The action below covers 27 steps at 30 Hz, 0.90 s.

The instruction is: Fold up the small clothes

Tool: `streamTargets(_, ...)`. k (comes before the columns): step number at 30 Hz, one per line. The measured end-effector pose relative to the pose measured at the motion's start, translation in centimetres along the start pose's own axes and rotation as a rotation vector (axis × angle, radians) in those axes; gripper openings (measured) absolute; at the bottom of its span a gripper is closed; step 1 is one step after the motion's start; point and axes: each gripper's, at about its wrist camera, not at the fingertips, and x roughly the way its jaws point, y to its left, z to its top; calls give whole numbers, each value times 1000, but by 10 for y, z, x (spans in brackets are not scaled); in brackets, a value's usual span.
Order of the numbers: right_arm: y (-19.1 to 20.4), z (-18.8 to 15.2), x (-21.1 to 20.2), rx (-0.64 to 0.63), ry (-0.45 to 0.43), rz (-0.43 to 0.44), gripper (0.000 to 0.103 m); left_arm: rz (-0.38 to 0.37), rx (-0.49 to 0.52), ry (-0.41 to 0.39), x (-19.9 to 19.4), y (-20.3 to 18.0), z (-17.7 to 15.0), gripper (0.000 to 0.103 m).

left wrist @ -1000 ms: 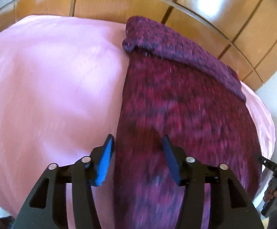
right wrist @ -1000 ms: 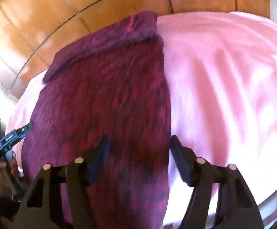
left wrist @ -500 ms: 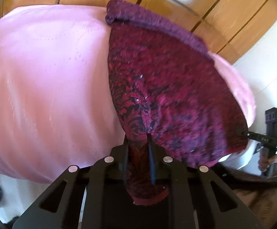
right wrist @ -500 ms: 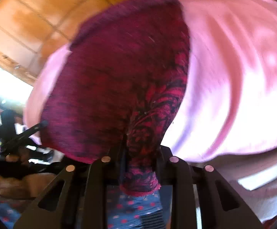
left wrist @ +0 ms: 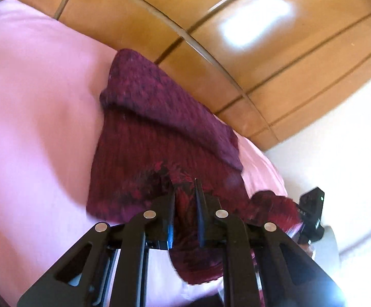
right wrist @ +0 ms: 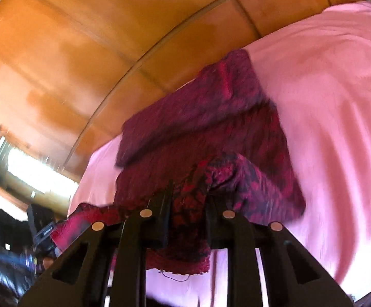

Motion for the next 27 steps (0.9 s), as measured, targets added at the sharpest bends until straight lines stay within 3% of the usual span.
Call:
streamTargets(4, -17, 34, 25, 52, 1, -52, 22, 55, -84, 20, 34, 15, 38, 16)
streamTargets(6, -28, 42, 33, 107, 4, -25, 54, 31, -148, 19, 39, 23, 48, 32)
streamTargets(7, -31, 45, 32, 122, -6, 0, 63, 34, -184, -3, 37, 28, 53, 52)
streamTargets(8, -35, 46, 29, 139, -29, 21, 76, 43, -197, -33, 32, 31, 57, 64)
streamTargets(9, -36, 47, 25, 146, -46, 28, 84, 42, -206, -65, 27, 34, 60, 65)
streamTargets(12, -40, 46, 4, 148, -91, 69, 89, 62, -163, -95, 7, 43, 57, 66)
streamTargets(14, -41, 40, -10, 108, -98, 42, 89, 86, -98, -81, 4, 45, 48, 74)
streamTargets(17, -43, 19, -20, -16, -60, -85, 89, 119, -9, -11, 8, 52, 25, 77)
streamTargets(19, -47, 7, -16, -60, -24, -138, 80, 127, 28, 38, 15, 56, 8, 77)
streamTargets(21, -51, -4, -5, -91, 20, -179, 62, 91, 32, 61, 18, 56, -6, 77)
streamTargets(23, -53, -10, 10, -129, 33, -244, 55, 96, 55, 67, 22, 53, -12, 75)
streamTargets(25, -55, -12, 19, -138, 43, -274, 48, 113, 50, 73, 31, 54, -14, 64)
streamTargets(27, -57, -8, 24, -135, 41, -289, 35, 162, 23, 80, 40, 61, -13, 44)
